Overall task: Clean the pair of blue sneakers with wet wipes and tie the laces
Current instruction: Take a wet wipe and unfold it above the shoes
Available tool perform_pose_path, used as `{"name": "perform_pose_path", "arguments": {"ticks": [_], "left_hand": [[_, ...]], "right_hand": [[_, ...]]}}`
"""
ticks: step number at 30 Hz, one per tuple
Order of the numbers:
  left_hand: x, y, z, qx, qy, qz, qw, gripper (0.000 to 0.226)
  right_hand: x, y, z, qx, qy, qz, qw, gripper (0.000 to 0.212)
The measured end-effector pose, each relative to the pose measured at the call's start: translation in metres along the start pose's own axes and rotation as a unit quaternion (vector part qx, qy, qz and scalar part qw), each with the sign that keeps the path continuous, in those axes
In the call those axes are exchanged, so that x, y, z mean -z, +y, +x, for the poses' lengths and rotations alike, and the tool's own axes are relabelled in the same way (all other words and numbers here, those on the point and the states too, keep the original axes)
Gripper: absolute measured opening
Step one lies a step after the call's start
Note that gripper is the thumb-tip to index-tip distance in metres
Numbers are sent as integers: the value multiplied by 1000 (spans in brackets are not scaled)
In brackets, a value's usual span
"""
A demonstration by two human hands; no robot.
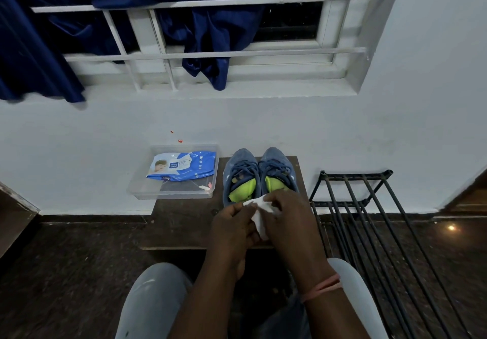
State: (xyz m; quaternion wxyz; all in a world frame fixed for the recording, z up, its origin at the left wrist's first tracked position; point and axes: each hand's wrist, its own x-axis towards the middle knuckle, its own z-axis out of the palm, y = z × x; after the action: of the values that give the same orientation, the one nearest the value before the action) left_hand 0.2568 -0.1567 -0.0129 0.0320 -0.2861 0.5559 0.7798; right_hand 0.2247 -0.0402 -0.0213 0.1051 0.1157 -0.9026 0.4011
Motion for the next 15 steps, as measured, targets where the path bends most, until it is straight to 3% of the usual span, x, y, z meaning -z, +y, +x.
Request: {"name": "perform_pose_path", "arguments": {"ticks": [6, 9, 13, 15], "left_hand": [[2, 4, -1, -12, -4, -76, 997, 37], [0, 6, -2, -20, -29, -98, 995, 41], [-4, -1, 6, 8, -30, -146, 989, 40], [-6, -5, 10, 19, -16, -152, 988, 34]], "right_hand": [[9, 7, -7, 97, -134, -15, 986, 43], [16, 13, -6, 111, -159, -9, 981, 38], [18, 17, -8, 17, -101, 272, 957, 37], [17, 20, -7, -67, -35, 327, 942, 28]]}}
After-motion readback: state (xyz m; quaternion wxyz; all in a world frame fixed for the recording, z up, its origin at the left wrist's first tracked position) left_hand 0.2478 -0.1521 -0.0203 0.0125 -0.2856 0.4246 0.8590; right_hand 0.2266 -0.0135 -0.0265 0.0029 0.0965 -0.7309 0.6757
